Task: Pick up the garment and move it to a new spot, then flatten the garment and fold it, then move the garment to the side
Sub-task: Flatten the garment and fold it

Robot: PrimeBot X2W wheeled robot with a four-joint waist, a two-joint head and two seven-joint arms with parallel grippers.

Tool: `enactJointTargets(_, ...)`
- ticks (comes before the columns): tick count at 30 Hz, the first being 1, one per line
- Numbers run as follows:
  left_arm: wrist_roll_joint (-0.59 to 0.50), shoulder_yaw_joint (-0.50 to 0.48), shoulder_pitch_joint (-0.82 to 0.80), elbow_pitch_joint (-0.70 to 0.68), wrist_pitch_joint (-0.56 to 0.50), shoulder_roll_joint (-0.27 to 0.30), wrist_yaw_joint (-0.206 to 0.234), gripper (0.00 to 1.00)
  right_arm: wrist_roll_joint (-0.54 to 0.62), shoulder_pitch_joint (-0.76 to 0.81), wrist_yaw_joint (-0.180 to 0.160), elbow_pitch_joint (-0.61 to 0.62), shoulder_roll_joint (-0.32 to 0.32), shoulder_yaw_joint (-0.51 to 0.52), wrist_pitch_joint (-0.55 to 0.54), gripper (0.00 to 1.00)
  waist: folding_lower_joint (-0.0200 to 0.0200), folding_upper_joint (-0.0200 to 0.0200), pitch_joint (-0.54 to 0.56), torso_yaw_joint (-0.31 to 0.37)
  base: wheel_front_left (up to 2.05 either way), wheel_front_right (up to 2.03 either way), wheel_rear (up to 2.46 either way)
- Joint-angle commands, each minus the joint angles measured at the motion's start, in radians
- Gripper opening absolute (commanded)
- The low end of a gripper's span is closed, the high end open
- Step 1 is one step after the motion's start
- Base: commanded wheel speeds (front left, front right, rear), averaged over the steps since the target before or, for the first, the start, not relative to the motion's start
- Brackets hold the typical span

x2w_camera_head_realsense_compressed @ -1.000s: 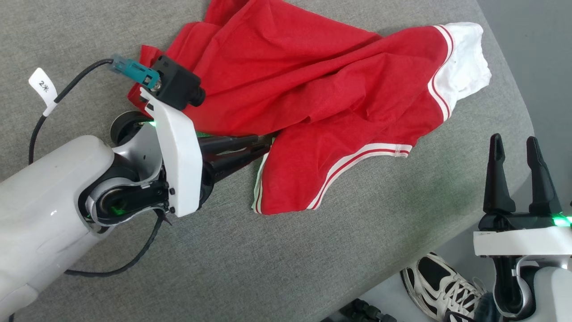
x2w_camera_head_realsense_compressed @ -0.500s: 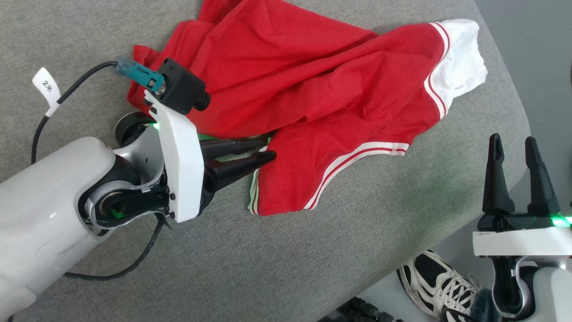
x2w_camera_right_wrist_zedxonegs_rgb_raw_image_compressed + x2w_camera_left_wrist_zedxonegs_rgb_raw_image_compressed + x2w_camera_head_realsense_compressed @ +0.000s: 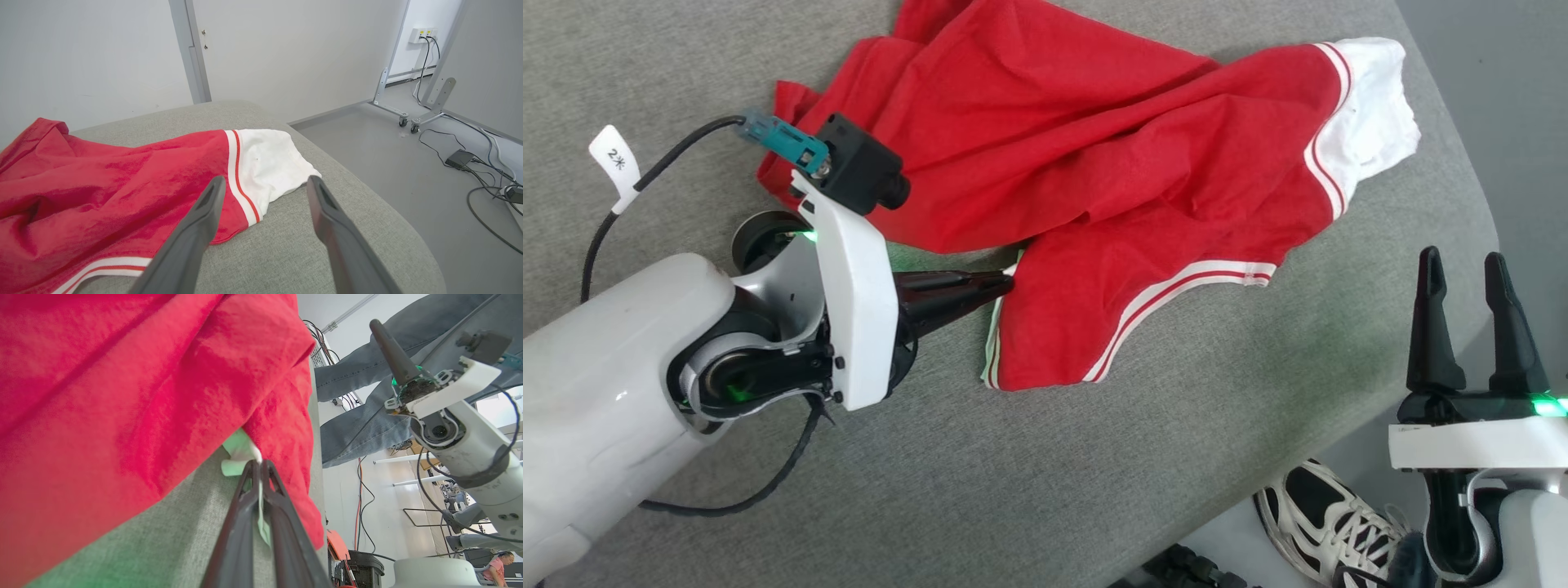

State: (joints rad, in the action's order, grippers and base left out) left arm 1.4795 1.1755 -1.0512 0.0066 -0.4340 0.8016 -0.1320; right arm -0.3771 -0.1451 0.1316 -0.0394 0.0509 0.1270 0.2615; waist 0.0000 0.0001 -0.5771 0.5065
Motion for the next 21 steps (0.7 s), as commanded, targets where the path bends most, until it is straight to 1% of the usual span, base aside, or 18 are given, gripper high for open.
enactJointTargets(1, 0.010, 0.021, 0.035, 0.018, -0.003, -0.005, 0.004, 0.00, 0.010, -0.011, -0.002, -0.001, -0.001, 0.002, 0.005, 1.00, 0.0000, -0.0001, 0.003, -0.006, 0.00, 0.00, 0.00)
enactJointTargets(2, 0.010, 0.019, 0.033, 0.017, 0.000, -0.009, 0.004, 0.00, 0.012, -0.011, -0.002, -0.002, -0.001, 0.003, 0.005, 1.00, 0.0000, -0.0001, 0.005, -0.011, 0.00, 0.00, 0.00)
enactJointTargets(5, 0.014, 0.006, 0.017, 0.015, 0.014, -0.028, 0.003, 0.00, 0.033, -0.012, -0.002, -0.005, 0.000, 0.021, 0.005, 1.00, 0.0000, -0.0001, 0.030, -0.055, 0.00, 0.00, 0.00)
enactJointTargets(6, 0.018, -0.002, 0.014, 0.013, 0.019, -0.026, 0.003, 0.00, 0.040, -0.014, -0.002, -0.004, 0.000, 0.025, 0.005, 1.00, 0.0000, -0.0001, 0.037, -0.070, 0.00, 0.00, 0.00)
enactJointTargets(13, -0.007, -0.020, -0.027, -0.002, 0.034, 0.053, 0.003, 0.00, 0.122, -0.050, -0.002, -0.014, 0.000, 0.058, 0.002, 1.00, 0.0000, -0.0001, 0.108, -0.202, 0.00, 0.00, 0.00)
enactJointTargets(16, -0.014, -0.019, -0.033, 0.003, 0.039, 0.089, 0.003, 0.00, 0.158, -0.078, -0.002, -0.018, 0.000, 0.054, -0.027, 1.00, 0.0000, -0.0001, 0.139, -0.260, 0.00, 0.00, 0.00)
enactJointTargets(19, -0.038, -0.002, -0.036, 0.017, 0.055, 0.100, 0.003, 0.00, 0.187, -0.099, -0.002, -0.017, 0.000, 0.062, -0.060, 1.00, 0.0000, -0.0001, 0.169, -0.319, 0.00, 0.00, 0.00)
enactJointTargets(21, -0.034, 0.005, -0.035, 0.032, 0.068, 0.107, 0.003, 0.00, 0.205, -0.114, -0.002, -0.013, 0.000, 0.063, -0.083, 1.00, 0.0000, -0.0001, 0.185, -0.353, 0.00, 0.00, 0.00)
